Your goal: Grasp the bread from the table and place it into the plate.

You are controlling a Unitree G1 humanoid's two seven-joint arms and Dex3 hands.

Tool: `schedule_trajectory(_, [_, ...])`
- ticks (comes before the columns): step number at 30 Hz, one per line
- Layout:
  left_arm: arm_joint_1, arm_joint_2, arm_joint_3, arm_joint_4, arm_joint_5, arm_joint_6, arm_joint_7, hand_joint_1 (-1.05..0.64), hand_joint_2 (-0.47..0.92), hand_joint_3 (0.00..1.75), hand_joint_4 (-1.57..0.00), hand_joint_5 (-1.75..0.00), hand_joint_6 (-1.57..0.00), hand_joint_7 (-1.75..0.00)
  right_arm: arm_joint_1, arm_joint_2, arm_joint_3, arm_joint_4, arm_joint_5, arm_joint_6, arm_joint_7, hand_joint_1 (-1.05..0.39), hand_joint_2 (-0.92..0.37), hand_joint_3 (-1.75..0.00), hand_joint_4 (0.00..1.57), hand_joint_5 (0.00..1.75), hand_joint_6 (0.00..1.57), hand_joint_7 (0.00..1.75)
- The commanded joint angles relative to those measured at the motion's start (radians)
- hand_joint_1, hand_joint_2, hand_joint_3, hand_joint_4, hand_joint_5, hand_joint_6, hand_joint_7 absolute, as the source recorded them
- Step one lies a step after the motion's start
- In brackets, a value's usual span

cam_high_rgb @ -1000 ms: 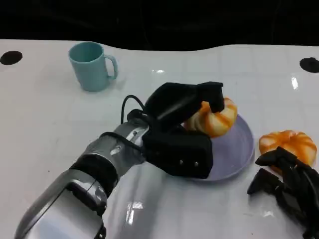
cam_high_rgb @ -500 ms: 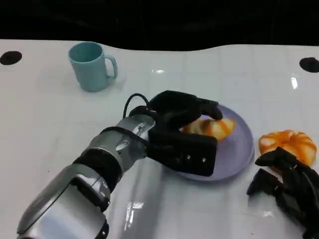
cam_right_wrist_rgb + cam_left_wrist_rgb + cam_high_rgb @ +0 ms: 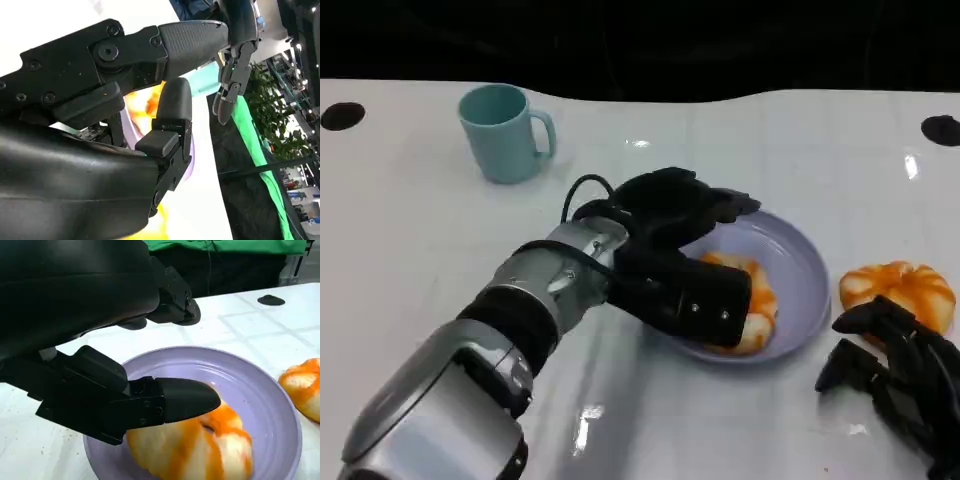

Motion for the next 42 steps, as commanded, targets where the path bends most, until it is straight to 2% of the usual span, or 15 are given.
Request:
schedule_trajectory(1, [-0.006,0.038,0.026,-0.028,-0.026,-0.037,0.009,-0.99,0.92,0.77,-0.03,-0.38,-0.27,-0.03,0.016,-0.008,-0.006,0.01,-0.004,0.008,-0.008,-0.53,-0.92,-0.26,0.62,1.58,0.58,1.24])
schedule_trajectory(10, [0.095,0.093,0.187,-0.101,-0.233,-0.16,-0.094,-0.91,0.92,0.65,-0.09,-0.43,-0.31,-0.04,0.015,-0.005,-0.013,0.012,0.008,0.016,-0.005,-0.53,-0.92,-0.24,0.62,1.57,0.59,1.23])
schedule_trajectory(17, [0.291,0.107,0.401,-0.213,-0.58,-0.281,-0.332,-0.82,0.92,0.55,-0.19,-0.5,-0.35,-0.05,0.017,-0.011,-0.01,0.003,-0.001,0.027,-0.023,-0.53,-0.92,-0.23,0.64,1.54,0.61,1.19])
schedule_trajectory(21, [0.396,0.075,0.496,-0.316,-0.773,-0.244,-0.459,-0.79,0.92,0.5,-0.27,-0.54,-0.41,-0.07,0.013,-0.008,-0.012,0.013,0.004,0.02,-0.019,-0.52,-0.92,-0.24,0.64,1.54,0.61,1.2])
schedule_trajectory(23, [0.441,0.055,0.536,-0.369,-0.861,-0.202,-0.513,-0.73,0.92,0.47,-0.4,-0.6,-0.48,-0.09,0.012,-0.008,-0.012,0.016,0.004,0.019,-0.016,-0.54,-0.92,-0.23,0.64,1.57,0.61,1.22])
schedule_trajectory(26, [0.462,0.049,0.553,-0.409,-0.886,-0.168,-0.542,-0.71,0.92,0.46,-0.43,-0.62,-0.5,-0.1,0.012,-0.008,-0.013,0.017,0.004,0.018,-0.015,-0.55,-0.92,-0.22,0.64,1.58,0.6,1.23])
schedule_trajectory(27, [0.528,0.021,0.6,-0.493,-1.007,-0.049,-0.558,-0.71,0.92,0.46,-0.43,-0.62,-0.51,-0.09,0.014,-0.006,-0.011,0.012,0.003,0.016,-0.015,-0.55,-0.92,-0.22,0.64,1.58,0.6,1.23])
schedule_trajectory(28, [0.579,-0.001,0.635,-0.561,-1.099,0.047,-0.57,-0.64,0.92,0.4,-0.54,-0.85,-0.65,-0.18,0.016,-0.004,-0.009,0.009,0.002,0.015,-0.016,-0.53,-0.92,-0.25,0.63,1.58,0.59,1.23])
schedule_trajectory(30, [0.666,-0.029,0.68,-0.679,-1.207,0.187,-0.549,-0.6,0.92,0.37,-0.58,-1.0,-0.73,-0.24,0.019,-0.001,-0.007,0.007,0.003,0.011,-0.014,-0.52,-0.92,-0.26,0.63,1.58,0.58,1.24])
schedule_trajectory(31, [0.693,-0.035,0.688,-0.72,-1.219,0.225,-0.526,-0.59,0.92,0.4,-0.59,-1.32,-0.7,-0.62,0.019,0.001,-0.008,0.008,0.004,0.008,-0.012,-0.52,-0.92,-0.26,0.63,1.58,0.58,1.24])
schedule_trajectory(32, [0.715,-0.039,0.695,-0.757,-1.226,0.26,-0.508,-0.58,0.92,0.41,-0.58,-1.44,-0.64,-0.85,0.019,0.001,-0.008,0.009,0.004,0.006,-0.011,-0.52,-0.92,-0.26,0.63,1.58,0.58,1.24])
schedule_trajectory(34, [0.756,-0.042,0.713,-0.814,-1.273,0.342,-0.519,-0.58,0.92,0.42,-0.57,-1.54,-0.59,-1.02,0.019,0.003,-0.007,0.006,0.003,0.008,-0.014,-0.52,-0.92,-0.26,0.63,1.58,0.58,1.25])
schedule_trajectory(35, [0.777,-0.041,0.724,-0.838,-1.305,0.385,-0.535,-0.54,0.92,0.46,-0.62,-1.66,-0.58,-1.25,0.02,0.003,-0.006,0.004,0.002,0.011,-0.018,-0.52,-0.92,-0.25,0.63,1.58,0.59,1.25])
schedule_trajectory(36, [0.791,-0.041,0.732,-0.856,-1.327,0.418,-0.546,-0.53,0.92,0.48,-0.64,-1.7,-0.57,-1.34,0.02,0.004,-0.005,0.002,0.002,0.012,-0.021,-0.53,-0.92,-0.25,0.64,1.58,0.59,1.25])
schedule_trajectory(42, [0.933,-0.043,0.769,-0.958,-1.412,0.606,-0.532,-0.53,0.92,0.43,-0.82,-1.75,-0.58,-1.68,0.03,0.004,0.001,-0.015,-0.006,0.009,-0.027,-0.55,-0.92,-0.25,0.65,1.57,0.6,1.24])
